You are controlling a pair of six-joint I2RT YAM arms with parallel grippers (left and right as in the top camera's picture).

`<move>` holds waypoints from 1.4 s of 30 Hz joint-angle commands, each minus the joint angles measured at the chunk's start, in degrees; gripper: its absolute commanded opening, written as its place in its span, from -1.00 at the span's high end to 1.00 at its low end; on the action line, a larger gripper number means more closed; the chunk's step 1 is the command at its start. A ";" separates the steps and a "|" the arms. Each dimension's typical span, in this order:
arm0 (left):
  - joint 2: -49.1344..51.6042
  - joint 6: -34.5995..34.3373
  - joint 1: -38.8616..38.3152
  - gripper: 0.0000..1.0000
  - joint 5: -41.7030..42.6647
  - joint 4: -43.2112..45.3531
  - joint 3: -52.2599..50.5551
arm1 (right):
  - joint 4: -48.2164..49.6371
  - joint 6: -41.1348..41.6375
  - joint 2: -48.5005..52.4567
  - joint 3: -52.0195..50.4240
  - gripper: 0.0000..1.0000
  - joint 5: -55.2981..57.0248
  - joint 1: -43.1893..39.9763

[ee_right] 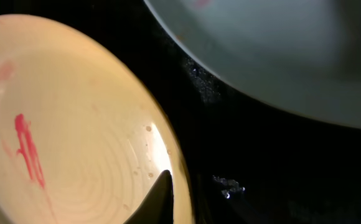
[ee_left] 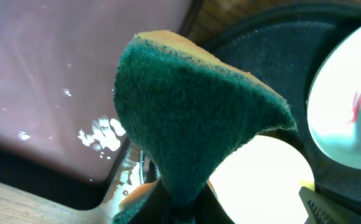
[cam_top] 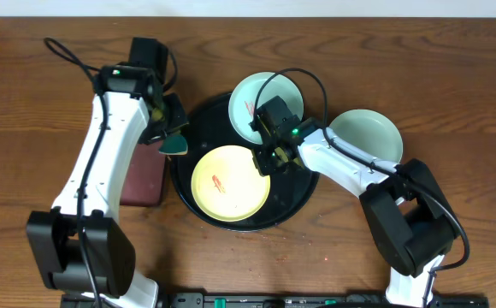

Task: Clean dirty plates on tray and stack at the side
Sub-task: 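Bring the sponge in left gripper onto the yellow plate, then scrub the yellow plate with the sponge in left gripper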

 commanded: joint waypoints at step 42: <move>4.22 1.05 -17.49 0.86 18.78 20.59 -25.94 | 0.76 13.90 2.45 0.55 0.98 3.34 0.04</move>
